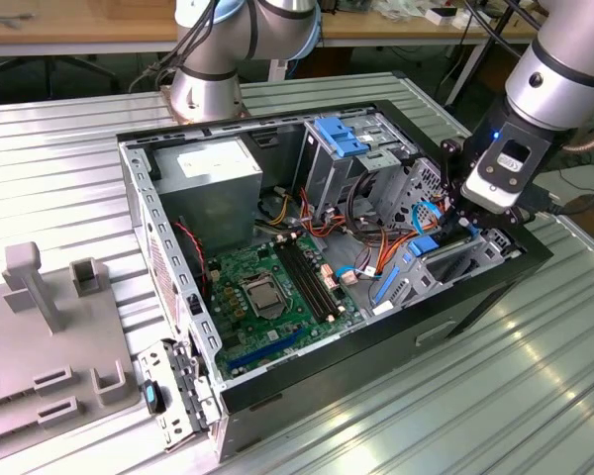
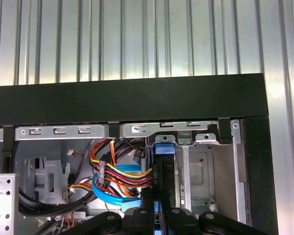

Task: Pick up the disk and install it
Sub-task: 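Insert the second disk wire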

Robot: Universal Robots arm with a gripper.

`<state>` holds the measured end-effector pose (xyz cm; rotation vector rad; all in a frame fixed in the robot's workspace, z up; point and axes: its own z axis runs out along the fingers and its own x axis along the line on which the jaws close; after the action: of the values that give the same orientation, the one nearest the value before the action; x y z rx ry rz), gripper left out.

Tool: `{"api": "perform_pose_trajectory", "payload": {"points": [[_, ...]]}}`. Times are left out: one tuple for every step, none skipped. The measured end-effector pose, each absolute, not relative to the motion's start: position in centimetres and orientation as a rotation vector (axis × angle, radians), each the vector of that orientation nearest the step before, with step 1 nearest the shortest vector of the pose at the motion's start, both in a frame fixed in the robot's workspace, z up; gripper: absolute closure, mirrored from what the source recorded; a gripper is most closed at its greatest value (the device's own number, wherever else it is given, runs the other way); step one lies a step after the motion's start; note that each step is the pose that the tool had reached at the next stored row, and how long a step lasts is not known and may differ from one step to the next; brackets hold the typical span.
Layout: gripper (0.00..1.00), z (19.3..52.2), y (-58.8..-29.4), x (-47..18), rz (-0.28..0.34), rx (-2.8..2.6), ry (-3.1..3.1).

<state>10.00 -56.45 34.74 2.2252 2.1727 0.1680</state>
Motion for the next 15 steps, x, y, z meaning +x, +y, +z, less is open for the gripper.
{"api": "perform_pose_trajectory", "payload": {"points": [[0.84,34.73,-56.46,10.0,0.168,2.225,2.173],[0.84,34.73,-56.46,10.0,0.168,2.225,2.173],[0.84,34.71,-56.47,10.0,0.169,2.225,2.173],[0.84,34.68,-56.47,10.0,0.169,2.226,2.173],[0.84,34.65,-56.47,10.0,0.169,2.226,2.173],[0.84,34.63,-56.47,10.0,0.17,2.226,2.173],[0.84,34.61,-56.47,10.0,0.17,2.226,2.173],[0.84,34.58,-56.46,10.0,0.17,2.226,2.174],[0.84,34.57,-56.46,10.0,0.171,2.226,2.174],[0.84,34.55,-56.47,10.0,0.171,2.226,2.174],[0.84,34.54,-56.47,10.0,0.171,2.226,2.174],[0.84,34.52,-56.47,10.0,0.171,2.227,2.174],[0.84,34.49,-56.46,10.0,0.171,2.227,2.174],[0.84,34.47,-56.47,10.0,0.172,2.227,2.174],[0.84,34.43,-56.47,10.0,0.172,2.227,2.174]]}}
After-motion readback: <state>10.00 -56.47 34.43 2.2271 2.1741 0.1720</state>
